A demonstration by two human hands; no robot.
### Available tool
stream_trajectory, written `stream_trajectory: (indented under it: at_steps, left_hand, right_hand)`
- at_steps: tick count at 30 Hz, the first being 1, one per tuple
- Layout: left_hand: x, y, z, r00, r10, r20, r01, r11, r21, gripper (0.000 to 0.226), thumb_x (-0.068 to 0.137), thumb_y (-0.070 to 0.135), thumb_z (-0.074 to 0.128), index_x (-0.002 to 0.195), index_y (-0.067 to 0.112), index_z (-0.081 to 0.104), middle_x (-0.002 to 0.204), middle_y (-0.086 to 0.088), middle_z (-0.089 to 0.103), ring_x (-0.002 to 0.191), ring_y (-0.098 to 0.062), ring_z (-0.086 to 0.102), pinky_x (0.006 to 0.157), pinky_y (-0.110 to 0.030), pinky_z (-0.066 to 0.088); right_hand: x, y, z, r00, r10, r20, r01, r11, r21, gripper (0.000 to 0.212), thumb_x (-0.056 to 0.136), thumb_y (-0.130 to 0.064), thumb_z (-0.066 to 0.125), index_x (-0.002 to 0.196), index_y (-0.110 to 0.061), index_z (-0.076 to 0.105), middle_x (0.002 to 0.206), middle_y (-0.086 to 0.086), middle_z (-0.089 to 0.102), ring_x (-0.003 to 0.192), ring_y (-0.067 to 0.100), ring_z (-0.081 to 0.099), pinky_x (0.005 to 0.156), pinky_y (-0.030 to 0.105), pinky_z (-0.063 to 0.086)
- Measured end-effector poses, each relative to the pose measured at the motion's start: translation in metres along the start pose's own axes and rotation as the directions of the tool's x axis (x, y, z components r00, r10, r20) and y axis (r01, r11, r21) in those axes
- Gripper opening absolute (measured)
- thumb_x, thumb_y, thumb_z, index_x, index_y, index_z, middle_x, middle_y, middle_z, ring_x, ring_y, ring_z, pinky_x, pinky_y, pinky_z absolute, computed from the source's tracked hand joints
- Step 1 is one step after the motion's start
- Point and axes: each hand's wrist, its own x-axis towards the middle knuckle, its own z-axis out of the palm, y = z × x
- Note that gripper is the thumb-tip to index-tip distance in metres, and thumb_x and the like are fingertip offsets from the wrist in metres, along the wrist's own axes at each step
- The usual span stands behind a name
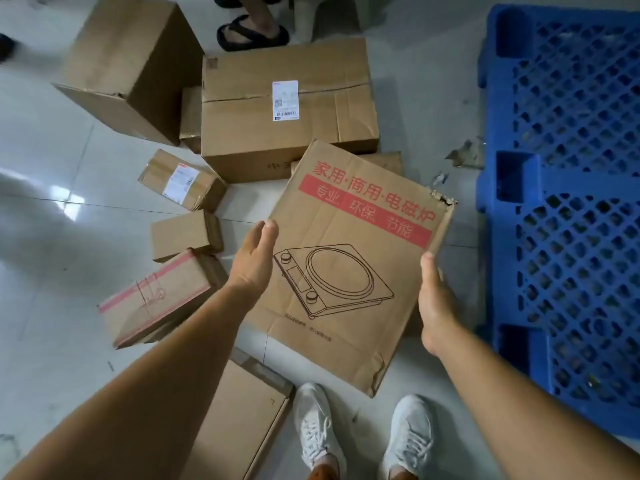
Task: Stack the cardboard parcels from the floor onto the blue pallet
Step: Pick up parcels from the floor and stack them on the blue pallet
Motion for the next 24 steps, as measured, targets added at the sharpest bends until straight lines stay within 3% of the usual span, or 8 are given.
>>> stream_trajectory:
  at_steps: [4, 10, 14, 19, 21, 24]
  left_hand:
    - [0.040, -0.022, 0.005, 0.999, -0.042, 0.004, 0.042, 0.998, 0.036, 0.071, 0.093, 0.061, 0.038, 0.151, 0.023, 0.026, 0.154, -0.002, 0.034, 0.139, -0.023, 0.034, 0.113, -0.040, 0.026]
    - [0.090, -0.055, 0.017, 0.997, -0.081, 0.012, 0.079, 0.992, 0.101, 0.086, 0.086, 0.060, 0.054, 0.153, 0.024, 0.014, 0.157, -0.005, 0.027, 0.140, -0.026, 0.032, 0.112, -0.041, 0.026]
    - [0.114, -0.070, 0.026, 0.997, -0.079, 0.017, 0.075, 0.980, 0.184, 0.095, 0.081, 0.054, 0.065, 0.153, 0.022, 0.013, 0.155, -0.005, 0.030, 0.138, -0.026, 0.035, 0.113, -0.042, 0.030]
    - [0.132, -0.080, 0.035, 0.997, -0.017, -0.074, 0.051, 0.873, 0.485, 0.098, 0.077, 0.054, 0.071, 0.152, 0.020, 0.017, 0.153, -0.006, 0.024, 0.139, -0.029, 0.025, 0.114, -0.046, 0.028]
    - [0.141, -0.081, 0.034, 0.995, -0.034, -0.092, 0.077, 0.860, 0.505, 0.102, 0.074, 0.054, 0.074, 0.152, 0.023, 0.017, 0.152, -0.008, 0.022, 0.139, -0.032, 0.022, 0.114, -0.049, 0.026]
    - [0.155, -0.083, 0.033, 0.996, -0.074, -0.054, 0.090, 0.884, 0.458, 0.098, 0.068, 0.050, 0.079, 0.147, 0.026, 0.026, 0.143, -0.009, 0.032, 0.130, -0.032, 0.035, 0.108, -0.051, 0.036]
  right_hand:
    - [0.039, 0.024, 0.013, 0.999, -0.009, -0.030, 0.009, 1.000, 0.000, 0.075, 0.087, -0.064, 0.045, 0.149, -0.026, 0.027, 0.149, 0.005, 0.039, 0.131, 0.028, 0.041, 0.099, 0.043, 0.035]
    - [0.076, 0.052, 0.024, 0.989, 0.043, -0.140, -0.051, 0.997, -0.059, 0.097, 0.080, -0.047, 0.070, 0.153, -0.018, 0.013, 0.150, 0.011, 0.035, 0.130, 0.033, 0.041, 0.094, 0.044, 0.039]
    - [0.096, 0.068, 0.032, 0.984, 0.092, -0.151, -0.105, 0.991, -0.081, 0.103, 0.075, -0.044, 0.076, 0.153, -0.018, 0.013, 0.150, 0.012, 0.036, 0.129, 0.032, 0.042, 0.095, 0.042, 0.040]
    - [0.118, 0.085, 0.044, 0.980, 0.148, -0.135, -0.153, 0.988, -0.026, 0.114, 0.067, -0.045, 0.082, 0.151, -0.030, 0.007, 0.147, 0.009, 0.039, 0.126, 0.034, 0.045, 0.101, 0.051, 0.041]
    - [0.123, 0.088, 0.044, 0.976, 0.160, -0.148, -0.163, 0.987, -0.011, 0.112, 0.068, -0.041, 0.082, 0.151, -0.028, 0.008, 0.145, 0.009, 0.041, 0.125, 0.033, 0.046, 0.100, 0.049, 0.040]
    - [0.130, 0.092, 0.042, 0.975, 0.155, -0.158, -0.161, 0.987, -0.022, 0.108, 0.072, -0.037, 0.081, 0.151, -0.022, 0.009, 0.143, 0.012, 0.041, 0.123, 0.034, 0.046, 0.094, 0.046, 0.040]
